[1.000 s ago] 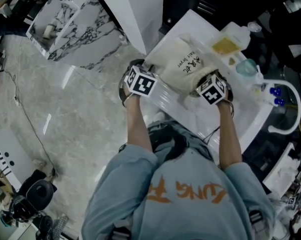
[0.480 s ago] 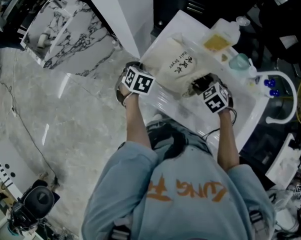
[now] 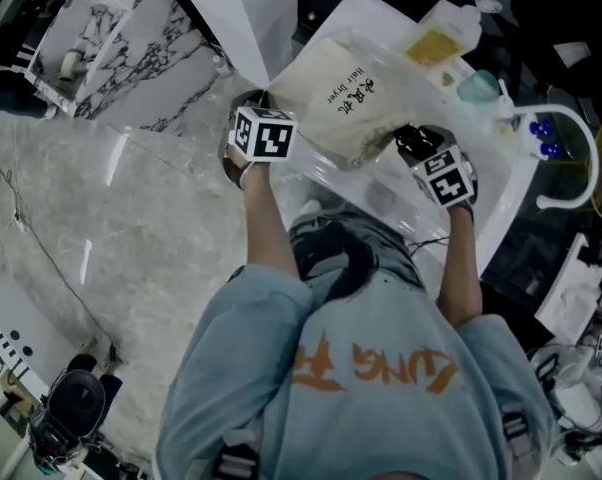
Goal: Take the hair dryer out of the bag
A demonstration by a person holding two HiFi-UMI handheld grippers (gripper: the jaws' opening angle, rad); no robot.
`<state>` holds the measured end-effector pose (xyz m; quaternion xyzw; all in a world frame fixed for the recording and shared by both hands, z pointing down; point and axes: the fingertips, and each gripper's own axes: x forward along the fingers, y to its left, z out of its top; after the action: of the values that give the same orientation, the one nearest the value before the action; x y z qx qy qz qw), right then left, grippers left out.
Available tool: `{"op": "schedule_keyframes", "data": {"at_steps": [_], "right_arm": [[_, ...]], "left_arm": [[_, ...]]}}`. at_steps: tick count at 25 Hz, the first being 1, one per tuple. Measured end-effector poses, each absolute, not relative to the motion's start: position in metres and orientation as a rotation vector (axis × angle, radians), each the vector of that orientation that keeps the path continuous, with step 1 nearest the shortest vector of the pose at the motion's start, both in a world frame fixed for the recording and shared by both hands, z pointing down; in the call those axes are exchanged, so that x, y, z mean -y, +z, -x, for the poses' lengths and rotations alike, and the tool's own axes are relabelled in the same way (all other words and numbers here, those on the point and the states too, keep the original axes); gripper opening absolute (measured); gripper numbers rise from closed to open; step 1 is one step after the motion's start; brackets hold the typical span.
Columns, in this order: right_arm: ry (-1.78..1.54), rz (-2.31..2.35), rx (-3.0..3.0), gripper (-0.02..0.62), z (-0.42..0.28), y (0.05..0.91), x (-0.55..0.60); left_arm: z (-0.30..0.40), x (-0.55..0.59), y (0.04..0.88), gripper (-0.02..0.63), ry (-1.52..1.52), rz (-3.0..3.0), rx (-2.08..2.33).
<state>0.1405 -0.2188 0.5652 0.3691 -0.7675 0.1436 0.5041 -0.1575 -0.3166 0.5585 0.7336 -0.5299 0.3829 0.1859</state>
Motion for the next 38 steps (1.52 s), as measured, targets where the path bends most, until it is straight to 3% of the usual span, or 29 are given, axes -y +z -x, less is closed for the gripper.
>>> {"op": "schedule_keyframes", "data": {"at_steps": [10,19,25,27,28,35,38], "right_arm": [[0.382,-1.022,1.859,0.261,-0.152,0.552,0.176],[0.061,-1.051,1.738,0.257,-0.174,0.511,0.161],[0.150,-1.190,1.671,0.256,-0.218,0.508,0.157],[0.215,-1.235,1.659,0.258,-0.231,0.514,0.155],[0.259,-1.259,1.657,0.258,-0.237,0.518,0.153],[0.524,-1.386,1.594,0.258,-0.280,0.550,0.135],[0.614,-1.454,1.555,0.258,-0.297,0.561,0.129]], "left_arm": [[0.162,0.315,0.550,0.020,1.045,-2.073,1.587],[0.166,0.312,0.559,0.020,1.060,-1.972,1.664],[0.165,0.314,0.557,0.027,1.022,-1.960,1.679],[0.144,0.318,0.540,0.143,1.005,-2.092,1.666],[0.126,0.319,0.527,0.166,0.999,-2.193,1.655],[-0.016,0.315,0.450,0.147,0.624,-2.657,1.459],[-0.063,0.301,0.446,0.057,0.487,-2.746,1.307]]}}
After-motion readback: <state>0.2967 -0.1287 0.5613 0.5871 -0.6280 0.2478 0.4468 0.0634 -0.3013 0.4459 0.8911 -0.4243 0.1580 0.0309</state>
